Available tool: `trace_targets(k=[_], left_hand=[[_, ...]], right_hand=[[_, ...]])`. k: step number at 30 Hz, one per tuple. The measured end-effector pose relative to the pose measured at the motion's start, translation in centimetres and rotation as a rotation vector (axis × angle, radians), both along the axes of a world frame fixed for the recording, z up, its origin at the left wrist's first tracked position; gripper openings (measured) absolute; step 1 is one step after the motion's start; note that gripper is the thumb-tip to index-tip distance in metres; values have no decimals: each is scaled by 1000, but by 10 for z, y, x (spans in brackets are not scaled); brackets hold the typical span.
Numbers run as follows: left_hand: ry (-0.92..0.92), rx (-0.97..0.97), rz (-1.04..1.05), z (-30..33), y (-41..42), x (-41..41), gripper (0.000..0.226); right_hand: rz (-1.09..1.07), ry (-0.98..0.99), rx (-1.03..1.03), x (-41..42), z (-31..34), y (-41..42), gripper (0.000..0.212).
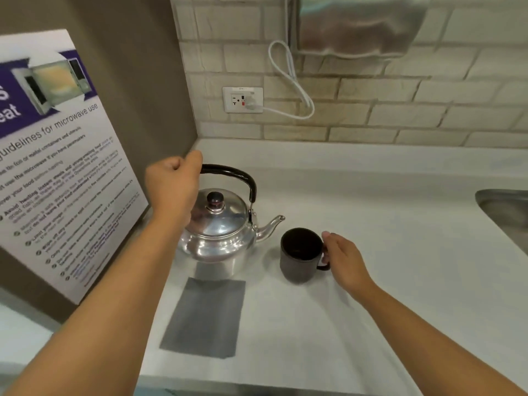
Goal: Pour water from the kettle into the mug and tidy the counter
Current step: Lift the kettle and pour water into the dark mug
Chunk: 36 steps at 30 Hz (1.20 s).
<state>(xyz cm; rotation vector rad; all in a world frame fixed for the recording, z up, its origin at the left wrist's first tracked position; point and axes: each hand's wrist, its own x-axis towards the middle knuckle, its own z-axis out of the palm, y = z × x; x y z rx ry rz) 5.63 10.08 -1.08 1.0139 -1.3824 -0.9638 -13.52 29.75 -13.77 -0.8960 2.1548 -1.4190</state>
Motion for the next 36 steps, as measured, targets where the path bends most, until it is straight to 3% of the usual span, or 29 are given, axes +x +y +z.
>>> trace_targets(k=[10,24,36], left_hand=[[-140,-83,-39,3,21,-8,43],[-365,-315,-64,25,27,-34,32],[-486,-354,-76,38,33,-43,32]], right_hand=[[72,126,18,-1,-6,-2,43],[104,138,28,-8,-10,-5,42],[113,143,48,-10,-11,-5,43]])
